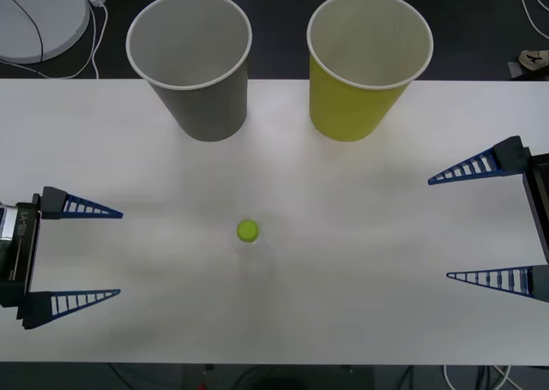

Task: Put the can into the green bin and the plastic bottle into the gray bin

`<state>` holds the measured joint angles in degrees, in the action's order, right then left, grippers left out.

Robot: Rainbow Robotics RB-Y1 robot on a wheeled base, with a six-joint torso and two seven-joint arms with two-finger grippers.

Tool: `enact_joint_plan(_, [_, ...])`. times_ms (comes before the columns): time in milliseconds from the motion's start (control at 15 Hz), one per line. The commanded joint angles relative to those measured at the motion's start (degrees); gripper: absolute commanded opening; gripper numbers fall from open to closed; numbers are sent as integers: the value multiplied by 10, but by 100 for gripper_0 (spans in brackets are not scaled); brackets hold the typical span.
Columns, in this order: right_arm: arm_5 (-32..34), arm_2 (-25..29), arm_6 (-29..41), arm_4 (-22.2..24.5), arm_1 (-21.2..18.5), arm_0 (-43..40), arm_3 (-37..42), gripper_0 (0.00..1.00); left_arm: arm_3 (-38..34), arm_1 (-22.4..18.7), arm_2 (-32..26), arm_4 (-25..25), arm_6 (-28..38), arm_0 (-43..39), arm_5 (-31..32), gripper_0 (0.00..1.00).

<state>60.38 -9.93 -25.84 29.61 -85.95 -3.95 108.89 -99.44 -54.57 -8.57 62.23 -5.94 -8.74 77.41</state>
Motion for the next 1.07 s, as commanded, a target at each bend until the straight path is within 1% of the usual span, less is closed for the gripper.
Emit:
enact_joint_plan(67, [0, 0, 0, 0, 0, 0, 0, 100, 0, 2, 23, 1, -6, 7, -10, 100])
enact_joint_plan(267, [0, 0, 0, 0, 0, 0, 0, 100, 0, 7, 46, 3, -13, 15, -32, 100])
enact_joint_plan(533, [0, 0, 0, 0, 0, 0, 0, 100, 0, 53, 48, 45, -14, 26, -38, 100])
enact_joint_plan(733, [0, 0, 0, 0, 0, 0, 0, 100, 0, 83, 51, 67, -14, 31, -38, 100])
enact_joint_plan(1067, [0, 0, 0, 0, 0, 0, 0, 100, -1, 103, 86, 80, -17, 35, -66, 100])
